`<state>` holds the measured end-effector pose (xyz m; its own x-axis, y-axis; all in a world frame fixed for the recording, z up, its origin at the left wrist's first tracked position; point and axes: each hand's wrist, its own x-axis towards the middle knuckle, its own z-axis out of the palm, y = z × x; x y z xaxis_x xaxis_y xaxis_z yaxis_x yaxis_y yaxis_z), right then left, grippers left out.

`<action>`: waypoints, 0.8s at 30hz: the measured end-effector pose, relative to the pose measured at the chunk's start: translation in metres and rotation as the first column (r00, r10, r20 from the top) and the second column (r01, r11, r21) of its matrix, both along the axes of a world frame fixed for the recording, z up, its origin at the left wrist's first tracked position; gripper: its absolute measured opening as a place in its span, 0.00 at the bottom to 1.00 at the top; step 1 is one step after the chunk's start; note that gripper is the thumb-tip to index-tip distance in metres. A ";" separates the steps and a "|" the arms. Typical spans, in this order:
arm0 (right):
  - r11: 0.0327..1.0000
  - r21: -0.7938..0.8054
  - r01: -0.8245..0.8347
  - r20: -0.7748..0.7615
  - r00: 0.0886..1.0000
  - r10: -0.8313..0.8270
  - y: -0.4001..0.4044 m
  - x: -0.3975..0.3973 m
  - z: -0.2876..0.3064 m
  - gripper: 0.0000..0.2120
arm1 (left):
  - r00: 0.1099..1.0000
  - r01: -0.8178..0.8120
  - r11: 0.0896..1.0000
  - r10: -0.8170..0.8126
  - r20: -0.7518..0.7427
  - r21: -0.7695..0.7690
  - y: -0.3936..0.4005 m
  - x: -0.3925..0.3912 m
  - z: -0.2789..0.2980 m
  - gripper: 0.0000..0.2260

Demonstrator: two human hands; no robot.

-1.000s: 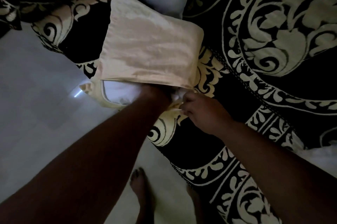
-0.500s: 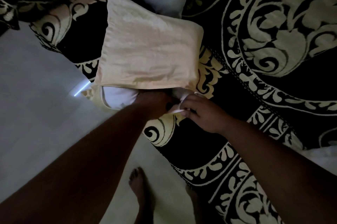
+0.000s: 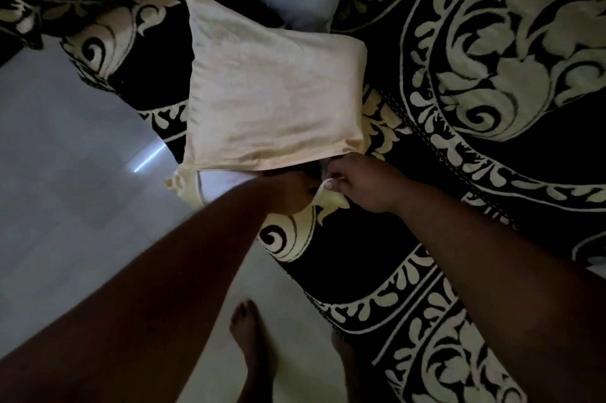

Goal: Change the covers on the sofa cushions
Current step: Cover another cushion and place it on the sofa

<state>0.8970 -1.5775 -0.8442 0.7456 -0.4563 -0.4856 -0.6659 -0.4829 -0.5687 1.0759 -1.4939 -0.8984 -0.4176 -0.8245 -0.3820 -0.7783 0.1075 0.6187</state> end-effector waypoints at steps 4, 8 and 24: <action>0.988 -0.122 0.095 -0.063 0.993 -0.103 0.003 0.007 0.000 0.11 | 0.981 -0.195 0.981 0.194 -0.022 -0.010 0.001 0.009 0.031 0.14; 0.933 -0.264 0.246 -0.082 0.958 -0.276 0.007 0.006 -0.010 0.13 | 0.968 -0.165 0.942 0.212 0.135 -0.292 0.042 0.003 0.059 0.23; 0.744 -0.665 0.063 -0.046 0.991 -0.125 0.037 0.003 0.008 0.22 | 0.747 -0.284 0.802 0.528 0.403 -0.525 0.098 0.101 0.070 0.09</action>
<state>0.8999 -1.5410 -0.8359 0.6529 -0.7517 -0.0928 -0.7574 -0.6490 -0.0719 1.1774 -1.3962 -0.8287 0.1517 -0.9882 -0.0219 -0.9838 -0.1531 0.0936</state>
